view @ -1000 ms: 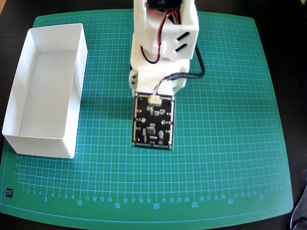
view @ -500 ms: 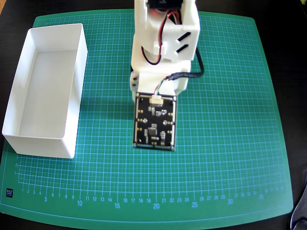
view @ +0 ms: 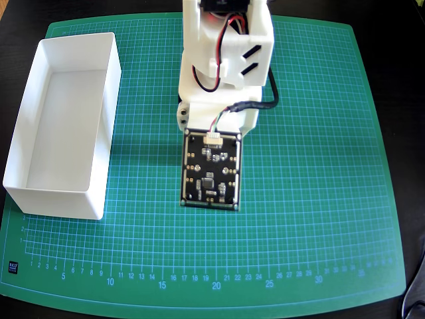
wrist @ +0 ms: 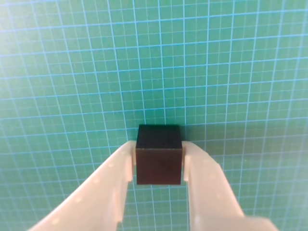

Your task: Grab the black cube and put it in the white bin

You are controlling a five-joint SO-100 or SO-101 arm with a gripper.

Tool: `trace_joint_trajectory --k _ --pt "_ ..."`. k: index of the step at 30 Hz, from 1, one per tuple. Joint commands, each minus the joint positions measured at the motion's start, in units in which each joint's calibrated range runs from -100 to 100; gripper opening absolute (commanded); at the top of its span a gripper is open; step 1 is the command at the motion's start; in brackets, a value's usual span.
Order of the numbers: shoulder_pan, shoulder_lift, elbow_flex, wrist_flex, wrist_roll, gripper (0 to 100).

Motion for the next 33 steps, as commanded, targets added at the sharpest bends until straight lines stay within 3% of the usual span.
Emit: trace_joint_trajectory --k 1,6,14,24,33 --pt "-0.3 -3.2 -1.8 -0.2 -0.1 1" --pt "0.8 -10.1 -1.9 7.5 0.0 1" --pt "9.1 -22.5 -1.0 7.3 2.2 2" --pt "27.4 -21.3 -1.0 7.3 12.4 2" --pt "31.4 -11.0 -2.1 4.4 15.7 2"
